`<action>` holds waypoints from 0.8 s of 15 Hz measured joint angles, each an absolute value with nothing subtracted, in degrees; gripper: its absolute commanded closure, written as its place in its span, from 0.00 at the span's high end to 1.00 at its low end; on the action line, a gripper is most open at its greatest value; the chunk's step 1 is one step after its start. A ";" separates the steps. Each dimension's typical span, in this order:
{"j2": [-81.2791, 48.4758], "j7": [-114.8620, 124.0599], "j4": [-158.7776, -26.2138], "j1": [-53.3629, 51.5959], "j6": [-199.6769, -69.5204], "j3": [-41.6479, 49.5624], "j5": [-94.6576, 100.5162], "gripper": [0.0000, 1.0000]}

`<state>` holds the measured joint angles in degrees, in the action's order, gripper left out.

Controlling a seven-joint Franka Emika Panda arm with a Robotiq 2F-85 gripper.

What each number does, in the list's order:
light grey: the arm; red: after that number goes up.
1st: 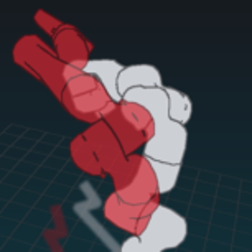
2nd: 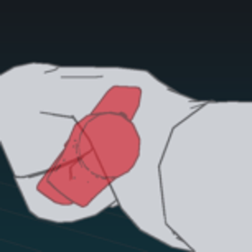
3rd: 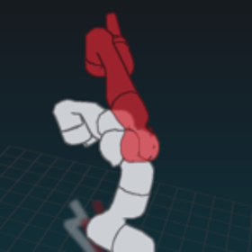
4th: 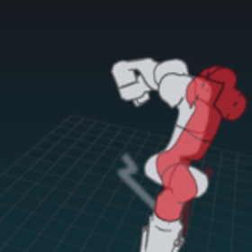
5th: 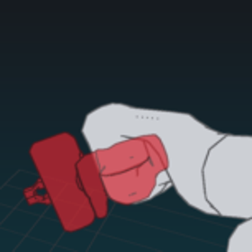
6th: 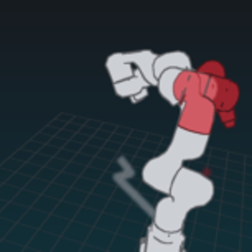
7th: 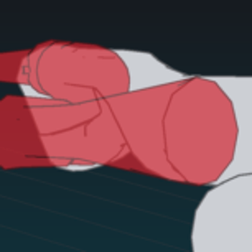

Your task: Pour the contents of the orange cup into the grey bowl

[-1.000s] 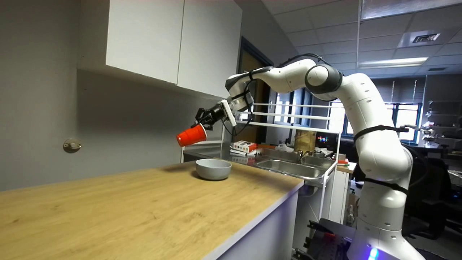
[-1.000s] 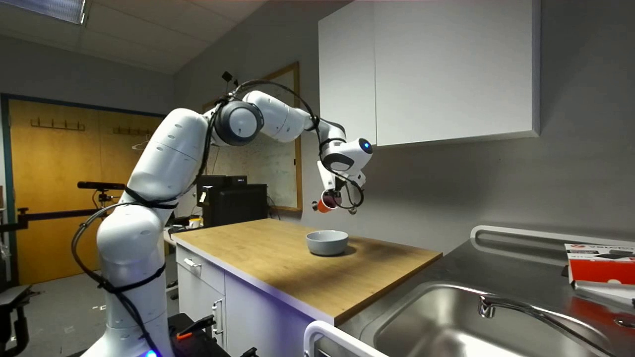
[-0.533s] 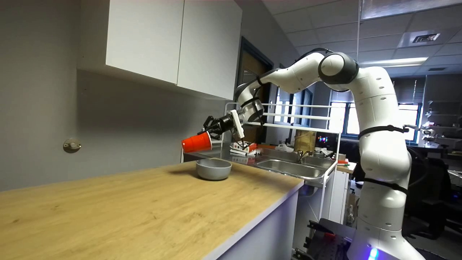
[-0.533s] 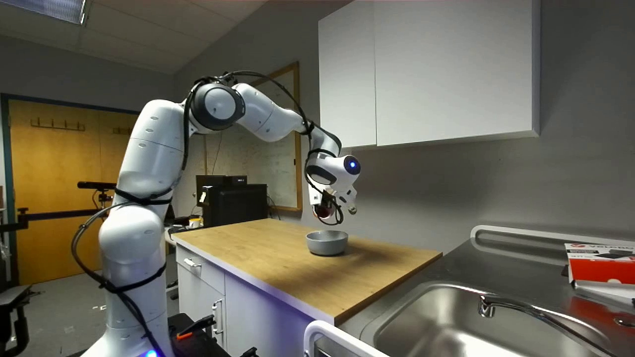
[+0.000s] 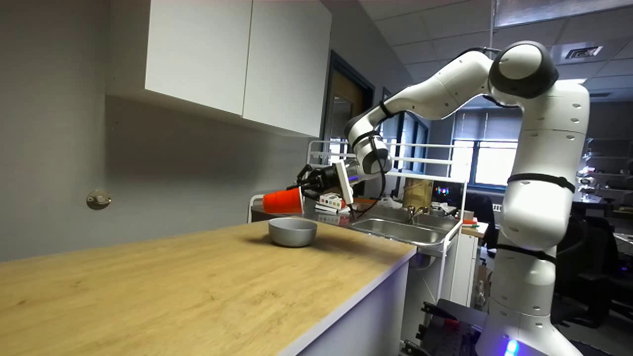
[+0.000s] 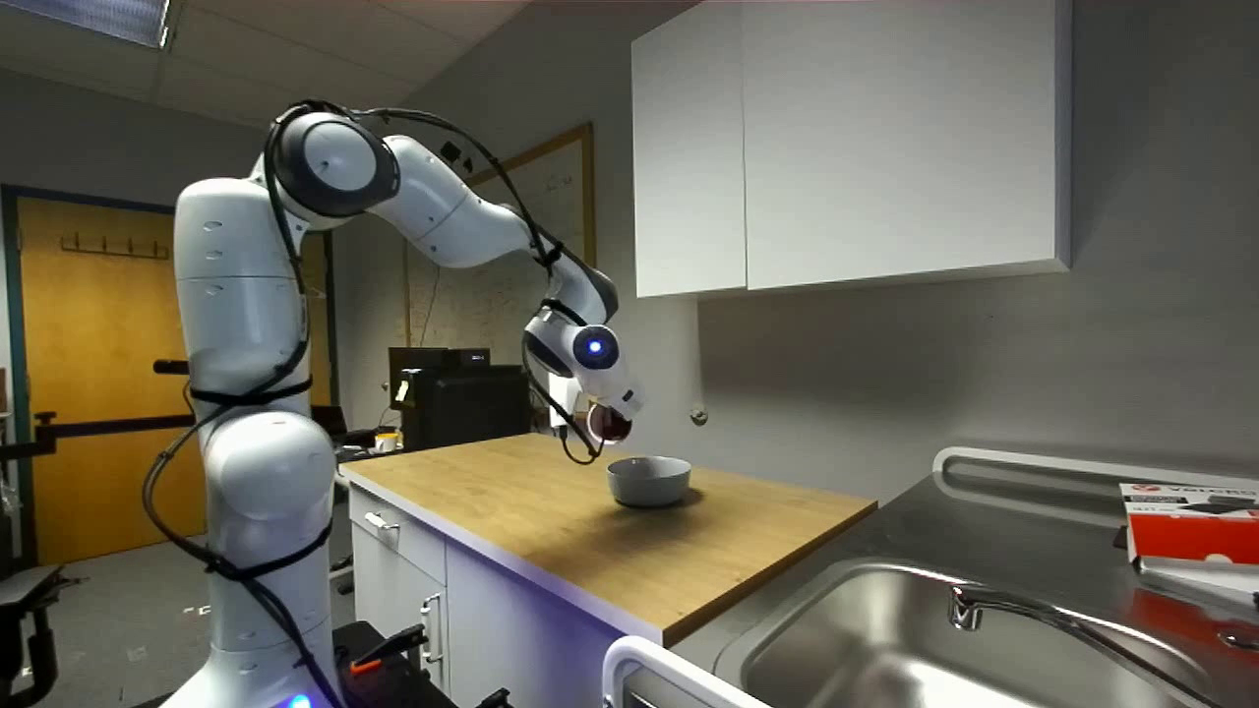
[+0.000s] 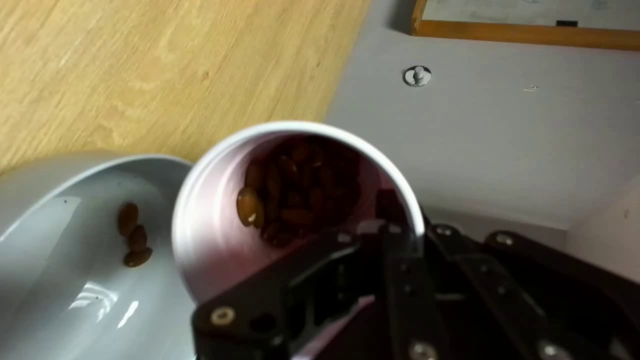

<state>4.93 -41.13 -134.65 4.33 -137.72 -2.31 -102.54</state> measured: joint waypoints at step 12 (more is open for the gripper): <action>21.83 -47.07 -142.49 0.86 -143.94 -10.05 -99.76 0.01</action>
<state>21.83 -47.07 -142.49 0.86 -143.94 -10.05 -99.76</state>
